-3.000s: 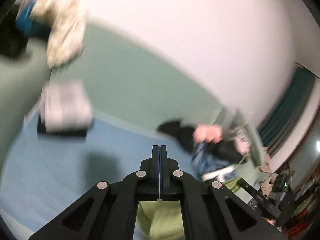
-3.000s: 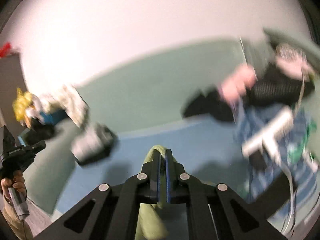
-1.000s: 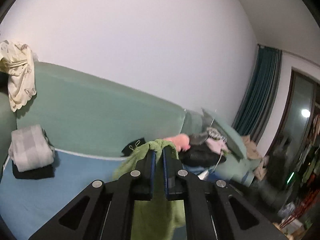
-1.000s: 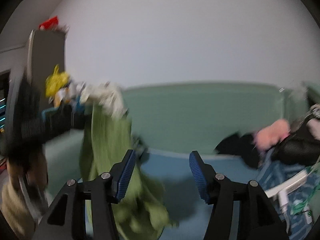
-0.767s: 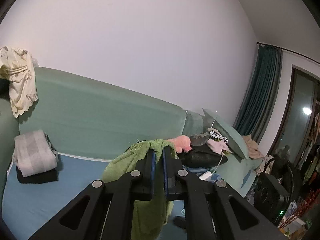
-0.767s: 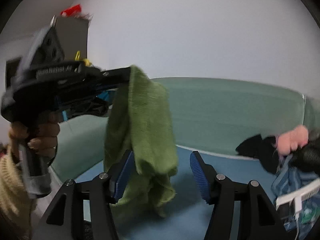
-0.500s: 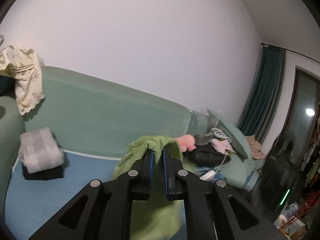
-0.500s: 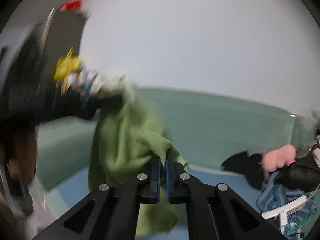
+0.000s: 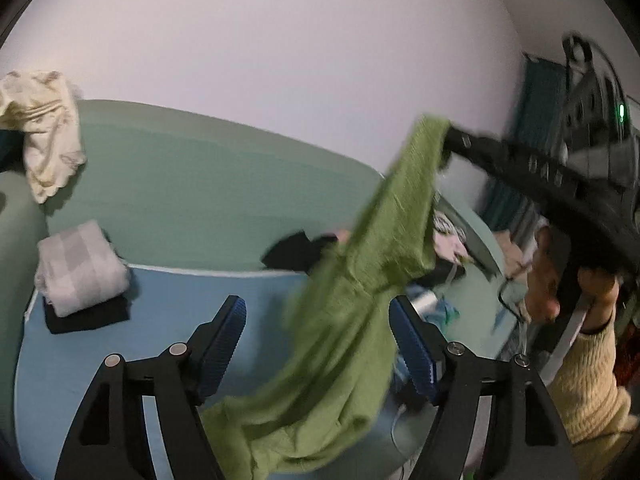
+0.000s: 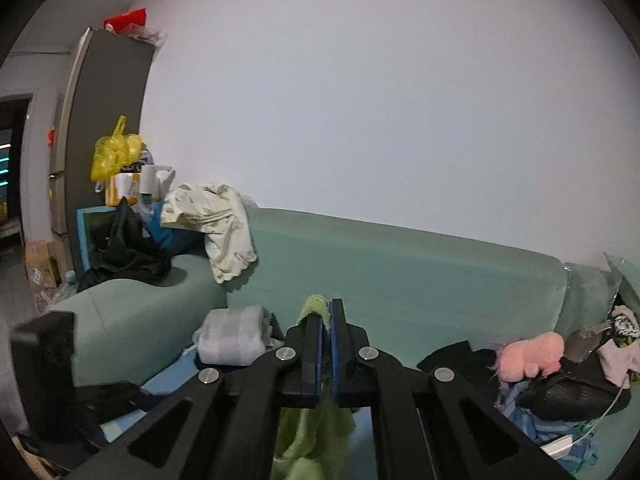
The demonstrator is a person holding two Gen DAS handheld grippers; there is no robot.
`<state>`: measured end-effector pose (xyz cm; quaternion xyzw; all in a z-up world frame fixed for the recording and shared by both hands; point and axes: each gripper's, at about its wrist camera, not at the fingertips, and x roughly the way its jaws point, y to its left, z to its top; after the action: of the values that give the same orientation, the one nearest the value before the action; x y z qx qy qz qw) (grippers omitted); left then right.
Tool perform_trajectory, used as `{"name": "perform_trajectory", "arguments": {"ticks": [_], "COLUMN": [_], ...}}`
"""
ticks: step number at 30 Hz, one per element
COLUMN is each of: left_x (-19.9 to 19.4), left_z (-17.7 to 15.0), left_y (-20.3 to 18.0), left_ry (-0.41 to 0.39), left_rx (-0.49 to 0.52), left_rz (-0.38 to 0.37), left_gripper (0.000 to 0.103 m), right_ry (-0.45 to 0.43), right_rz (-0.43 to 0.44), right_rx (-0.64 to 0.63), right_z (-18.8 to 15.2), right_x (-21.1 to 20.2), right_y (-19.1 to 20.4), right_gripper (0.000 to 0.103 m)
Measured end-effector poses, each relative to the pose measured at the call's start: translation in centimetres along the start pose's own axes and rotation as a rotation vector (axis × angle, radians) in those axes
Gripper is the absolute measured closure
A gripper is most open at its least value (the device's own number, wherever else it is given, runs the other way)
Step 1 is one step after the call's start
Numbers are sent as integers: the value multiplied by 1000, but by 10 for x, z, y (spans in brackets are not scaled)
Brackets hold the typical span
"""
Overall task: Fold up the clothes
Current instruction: 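Lift the green shirt high with both grippers and shake it open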
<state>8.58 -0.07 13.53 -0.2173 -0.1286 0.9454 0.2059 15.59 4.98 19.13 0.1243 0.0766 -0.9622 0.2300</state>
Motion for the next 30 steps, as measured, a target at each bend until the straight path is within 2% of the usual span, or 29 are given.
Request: {"name": "perform_trajectory", "arguments": {"ticks": [3,6,7,9,11,14,16,19,20,23,24,25,26,27,30], "left_x": [18,39,45,50,56,67,76,97,104,124,131,139,145,144,117], "left_z": [-12,-40,-54,-91,-128,-175,-191,-186,-184,-182,-183,-185,-186,-186,-175], "left_y": [-7,-5,-1,14,27,37,33,16,12,12,14,17,22,29,62], "left_ry": [73,174,199,221,240,254,254,267,266,244,257,277,293,291,232], "left_rx": [29,-9,-52,-214,-378,-596,-677,-654,-639,-619,-619,-612,-615,-633,-676], "left_rz": [11,24,26,21,12,-21,-38,-49,-31,104,108,108,115,122,178], "left_gripper": [28,29,30,35,45,50,50,50,50,51,58,89,93,93,94], "right_ry": [-7,-17,-22,-26,-24,-5,11,22,24,29,31,32,34,40,51], "right_rz": [-4,-22,-28,-36,-50,-68,-75,-79,-83,-92,-95,-98,-102,-114,-154], "right_rx": [-16,-16,-15,-14,-8,14,38,55,56,62,64,65,67,67,77], "right_z": [-1,-1,-1,-1,-2,-4,-6,-6,-6,-5,-4,-4,-3,-4,-6], "right_x": [4,4,4,5,7,16,20,24,24,24,25,25,25,25,22], "right_y": [8,8,7,6,4,0,-2,-3,-4,-4,-5,-5,-5,-7,-18], "right_gripper": [100,100,100,100,100,100,100,100,100,100,100,100,100,100,100]}}
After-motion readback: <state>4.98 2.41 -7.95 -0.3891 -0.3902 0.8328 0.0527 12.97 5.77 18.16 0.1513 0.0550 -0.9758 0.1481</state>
